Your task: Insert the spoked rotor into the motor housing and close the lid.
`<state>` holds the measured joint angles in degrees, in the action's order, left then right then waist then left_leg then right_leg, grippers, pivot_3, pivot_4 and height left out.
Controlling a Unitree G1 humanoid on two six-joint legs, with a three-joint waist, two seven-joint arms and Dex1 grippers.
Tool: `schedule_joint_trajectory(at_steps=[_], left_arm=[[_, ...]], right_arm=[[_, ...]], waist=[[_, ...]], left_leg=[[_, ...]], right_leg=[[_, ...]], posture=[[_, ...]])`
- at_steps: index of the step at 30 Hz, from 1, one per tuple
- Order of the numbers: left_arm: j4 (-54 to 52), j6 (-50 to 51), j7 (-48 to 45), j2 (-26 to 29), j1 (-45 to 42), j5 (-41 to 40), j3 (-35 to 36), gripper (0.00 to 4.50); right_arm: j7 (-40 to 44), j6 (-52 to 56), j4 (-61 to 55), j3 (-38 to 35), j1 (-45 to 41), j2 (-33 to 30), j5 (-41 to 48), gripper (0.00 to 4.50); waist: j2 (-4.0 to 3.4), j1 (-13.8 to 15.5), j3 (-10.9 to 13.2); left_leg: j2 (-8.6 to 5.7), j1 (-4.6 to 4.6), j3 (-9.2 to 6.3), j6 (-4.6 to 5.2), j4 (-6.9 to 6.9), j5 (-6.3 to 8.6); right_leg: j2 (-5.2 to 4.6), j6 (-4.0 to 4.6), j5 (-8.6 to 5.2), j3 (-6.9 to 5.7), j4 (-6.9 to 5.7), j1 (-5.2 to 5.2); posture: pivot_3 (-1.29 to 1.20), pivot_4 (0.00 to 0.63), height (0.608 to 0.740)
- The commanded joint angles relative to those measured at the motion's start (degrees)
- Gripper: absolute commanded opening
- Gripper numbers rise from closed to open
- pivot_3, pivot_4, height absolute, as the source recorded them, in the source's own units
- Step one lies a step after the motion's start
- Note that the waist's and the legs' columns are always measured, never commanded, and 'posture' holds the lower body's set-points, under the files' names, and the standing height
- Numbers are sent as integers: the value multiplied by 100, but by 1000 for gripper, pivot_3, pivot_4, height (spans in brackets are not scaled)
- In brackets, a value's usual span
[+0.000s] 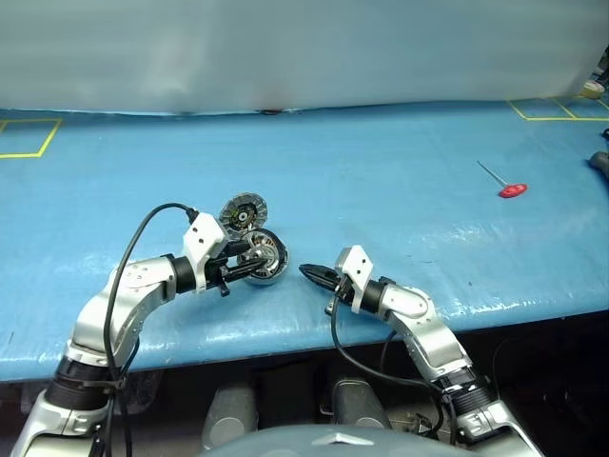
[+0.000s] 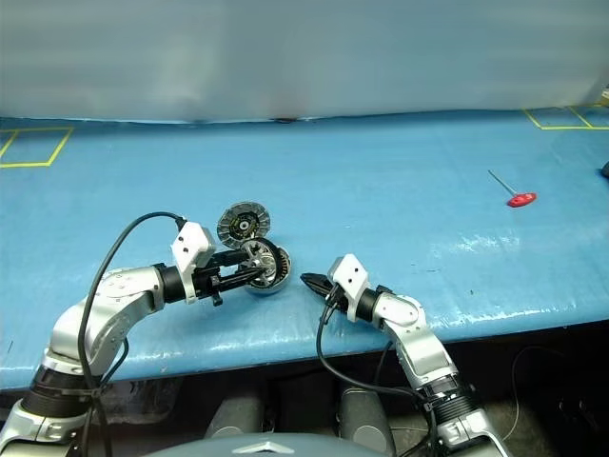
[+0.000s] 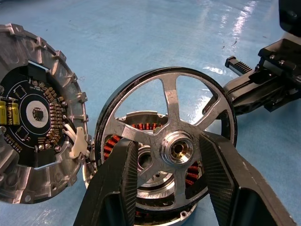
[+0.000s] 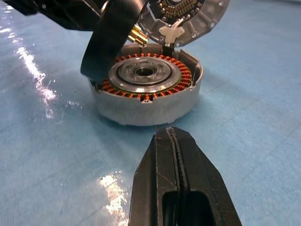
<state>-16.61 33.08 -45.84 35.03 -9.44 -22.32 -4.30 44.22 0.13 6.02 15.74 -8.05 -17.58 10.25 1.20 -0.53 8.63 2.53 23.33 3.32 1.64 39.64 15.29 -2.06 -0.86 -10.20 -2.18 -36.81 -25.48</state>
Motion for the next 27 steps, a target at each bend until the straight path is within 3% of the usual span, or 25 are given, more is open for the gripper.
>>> schedule_joint_trajectory(at_steps=[1, 27], left_arm=[[112, -141, -55, 25, -189, 99, -13, 1847], [311, 721, -227, 155, -652, 226, -242, 1847]], right_arm=[[127, -198, -51, -48, -101, 34, 12, 0], [-121, -141, -56, -23, 15, 332, -220, 0]], waist=[[0, 2, 0], [-1, -5, -1]], left_leg=[[0, -2, 0, 0, 0, 0], [2, -15, 6, 0, -3, 0]], right_leg=[[0, 0, 0, 0, 0, 1], [-1, 0, 0, 8, -2, 10]], posture=[[0, 150, 740], [0, 150, 740]])
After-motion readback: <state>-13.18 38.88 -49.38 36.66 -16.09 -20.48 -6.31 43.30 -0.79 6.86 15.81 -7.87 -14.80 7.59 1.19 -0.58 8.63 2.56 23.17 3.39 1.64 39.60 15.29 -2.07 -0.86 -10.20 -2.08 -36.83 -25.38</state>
